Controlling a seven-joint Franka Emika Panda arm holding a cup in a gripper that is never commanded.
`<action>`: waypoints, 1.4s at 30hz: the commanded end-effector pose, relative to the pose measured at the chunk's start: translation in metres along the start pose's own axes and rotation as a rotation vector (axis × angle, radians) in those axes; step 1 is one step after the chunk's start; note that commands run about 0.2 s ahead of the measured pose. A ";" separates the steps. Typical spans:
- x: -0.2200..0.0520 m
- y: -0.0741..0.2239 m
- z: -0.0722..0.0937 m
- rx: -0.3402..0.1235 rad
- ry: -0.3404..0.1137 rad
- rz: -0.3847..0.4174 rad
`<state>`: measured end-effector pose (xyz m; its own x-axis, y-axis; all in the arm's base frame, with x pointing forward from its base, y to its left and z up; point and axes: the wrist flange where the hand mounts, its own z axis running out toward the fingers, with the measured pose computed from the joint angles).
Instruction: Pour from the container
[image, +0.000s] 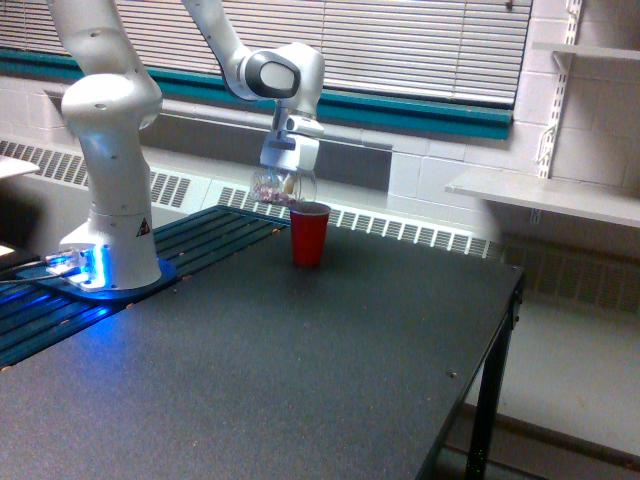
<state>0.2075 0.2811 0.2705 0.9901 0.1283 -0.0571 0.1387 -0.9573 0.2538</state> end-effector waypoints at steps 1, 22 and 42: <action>0.004 0.000 -0.004 -0.008 0.000 -0.031; 0.008 -0.002 -0.010 -0.013 0.005 -0.055; 0.020 0.005 -0.034 0.030 0.090 0.003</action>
<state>0.2235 0.2846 0.2918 0.9872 0.1591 -0.0141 0.1576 -0.9567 0.2448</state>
